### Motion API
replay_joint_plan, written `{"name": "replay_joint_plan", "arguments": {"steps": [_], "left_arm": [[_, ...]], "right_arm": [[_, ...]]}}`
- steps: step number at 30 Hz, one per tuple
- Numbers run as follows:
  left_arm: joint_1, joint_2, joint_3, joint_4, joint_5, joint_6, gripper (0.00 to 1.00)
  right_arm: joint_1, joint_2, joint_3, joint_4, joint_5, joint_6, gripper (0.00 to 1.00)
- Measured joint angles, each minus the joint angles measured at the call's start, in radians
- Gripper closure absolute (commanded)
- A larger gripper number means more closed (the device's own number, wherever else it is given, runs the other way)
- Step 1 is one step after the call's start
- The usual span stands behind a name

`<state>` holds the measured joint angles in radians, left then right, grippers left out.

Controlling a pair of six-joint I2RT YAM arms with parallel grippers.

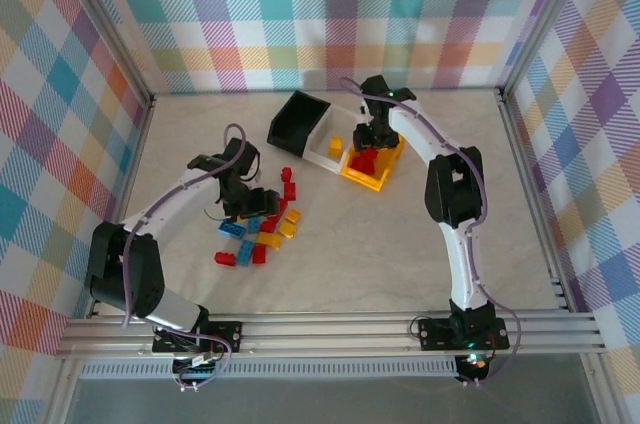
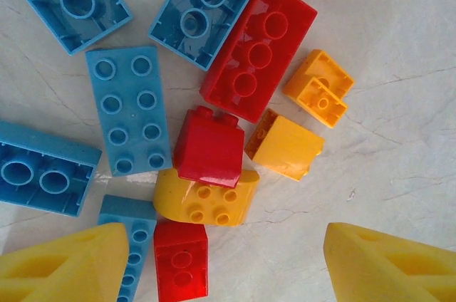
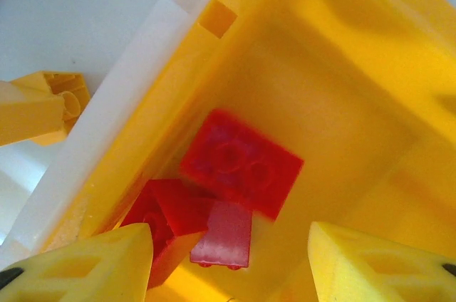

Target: Sort the legos into containers by color

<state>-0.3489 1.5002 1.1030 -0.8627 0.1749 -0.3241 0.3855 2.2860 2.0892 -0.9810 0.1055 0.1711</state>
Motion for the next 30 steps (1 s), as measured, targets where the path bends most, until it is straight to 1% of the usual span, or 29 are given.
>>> {"name": "replay_joint_plan", "arguments": {"steps": [4,7,12,17,23,30], "left_arm": [[-0.003,0.042,0.024,0.005,0.005,0.012,0.32],[-0.012,0.080,0.035,0.013,0.013,0.023,0.33],[-0.035,0.169,0.055,0.050,0.020,0.034,0.35],[-0.042,0.257,0.087,0.066,0.026,0.050,0.35],[-0.042,0.333,0.153,0.081,0.024,0.078,0.36],[-0.042,0.406,0.204,0.085,0.024,0.106,0.38]], "right_arm": [[0.000,-0.043,-0.012,-0.007,0.000,0.005,0.38],[0.000,-0.142,-0.066,-0.005,-0.010,0.020,0.38],[0.000,-0.349,-0.193,0.012,-0.042,0.054,0.38],[0.000,-0.472,-0.318,0.022,-0.066,0.080,0.37],[0.000,-0.507,-0.425,0.021,-0.080,0.102,0.37],[0.000,-0.533,-0.469,0.023,-0.092,0.117,0.37]]}}
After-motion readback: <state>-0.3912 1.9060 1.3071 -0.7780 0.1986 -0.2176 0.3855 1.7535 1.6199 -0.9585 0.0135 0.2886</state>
